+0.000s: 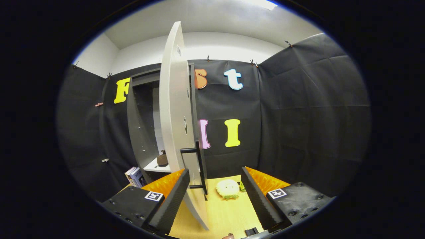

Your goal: Open the shoe cabinet door, grab the shoes and put them into the shoe cabinet, then close the shoe cabinet door.

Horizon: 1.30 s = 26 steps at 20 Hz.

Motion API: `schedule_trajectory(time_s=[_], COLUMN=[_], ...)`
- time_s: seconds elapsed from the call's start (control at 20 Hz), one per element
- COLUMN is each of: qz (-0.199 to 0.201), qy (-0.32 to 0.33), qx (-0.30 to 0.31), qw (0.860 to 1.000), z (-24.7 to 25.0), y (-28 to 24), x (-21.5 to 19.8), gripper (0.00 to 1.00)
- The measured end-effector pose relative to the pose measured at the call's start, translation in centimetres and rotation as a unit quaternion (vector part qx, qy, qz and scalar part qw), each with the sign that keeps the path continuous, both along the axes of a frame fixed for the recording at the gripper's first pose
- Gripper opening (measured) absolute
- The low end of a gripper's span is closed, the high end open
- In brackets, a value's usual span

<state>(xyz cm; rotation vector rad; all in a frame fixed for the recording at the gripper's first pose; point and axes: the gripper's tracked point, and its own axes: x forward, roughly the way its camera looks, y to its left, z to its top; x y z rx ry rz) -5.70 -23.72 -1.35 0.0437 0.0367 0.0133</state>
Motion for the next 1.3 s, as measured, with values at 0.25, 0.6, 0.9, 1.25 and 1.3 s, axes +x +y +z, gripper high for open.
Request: schedule_trajectory(time_s=[0.25,0.6,0.9,1.25,1.3], qz=[0.022,0.059,0.082,0.095,0.102], qy=[0.006,0.017,0.019,0.015,0.014], qx=[0.006,0.033,0.053,0.053,0.054], qw=[1.000,0.998,0.995,0.994,0.993], z=[0.0,-1.3,-1.8,-2.4,-2.4], y=[0.6,6.6,12.9,20.7,21.9], x=[1.2,3.1,4.3,6.2,6.4], gripper=[0.98,0.98,0.98,0.98,0.98])
